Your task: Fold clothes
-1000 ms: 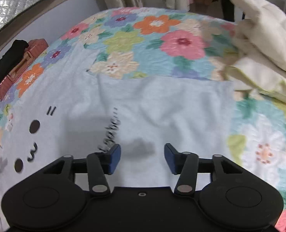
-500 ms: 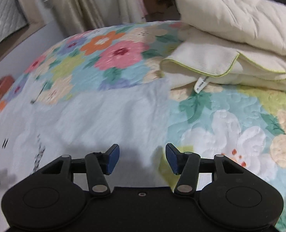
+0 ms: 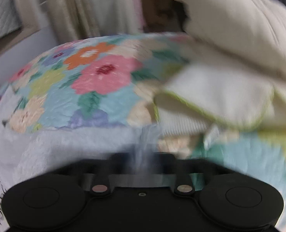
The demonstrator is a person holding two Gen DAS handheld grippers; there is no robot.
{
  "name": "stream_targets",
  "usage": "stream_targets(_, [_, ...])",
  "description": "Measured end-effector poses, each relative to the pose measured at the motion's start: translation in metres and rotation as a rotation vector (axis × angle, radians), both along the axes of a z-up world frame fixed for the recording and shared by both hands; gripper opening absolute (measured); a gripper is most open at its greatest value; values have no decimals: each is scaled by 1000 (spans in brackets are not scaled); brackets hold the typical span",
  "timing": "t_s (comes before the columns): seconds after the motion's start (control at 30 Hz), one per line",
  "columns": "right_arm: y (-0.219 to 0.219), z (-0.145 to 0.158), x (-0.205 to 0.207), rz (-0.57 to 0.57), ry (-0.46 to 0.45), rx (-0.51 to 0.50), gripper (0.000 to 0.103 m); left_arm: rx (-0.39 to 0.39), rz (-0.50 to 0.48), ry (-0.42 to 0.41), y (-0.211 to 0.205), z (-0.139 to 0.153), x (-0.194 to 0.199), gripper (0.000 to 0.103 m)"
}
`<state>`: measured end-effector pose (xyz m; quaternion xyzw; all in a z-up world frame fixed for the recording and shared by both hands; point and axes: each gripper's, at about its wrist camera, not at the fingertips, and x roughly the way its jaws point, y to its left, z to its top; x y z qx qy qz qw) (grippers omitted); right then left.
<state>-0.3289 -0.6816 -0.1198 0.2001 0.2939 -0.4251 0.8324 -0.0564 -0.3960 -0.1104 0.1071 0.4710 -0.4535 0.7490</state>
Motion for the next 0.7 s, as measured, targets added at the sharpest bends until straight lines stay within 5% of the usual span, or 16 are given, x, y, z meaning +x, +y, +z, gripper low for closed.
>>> stream_targets(0.1, [4,22,-15,-55,38,-188,1,9,4,-48,0,2,1,65])
stream_targets(0.23, [-8,2,-14,-43,127,-83,5,29,14,-59,4,-6,2,66])
stream_targets(0.37, [1,4,-27,-120,74,-45,46,20,33,-42,13,-1,2,66])
stream_targets(0.5, [20,25,-61,-129,-25,56,52,20,39,-32,27,6,-5,67])
stream_targets(0.7, [91,60,-110,-68,-54,137,60,34,14,-6,66,11,-36,67])
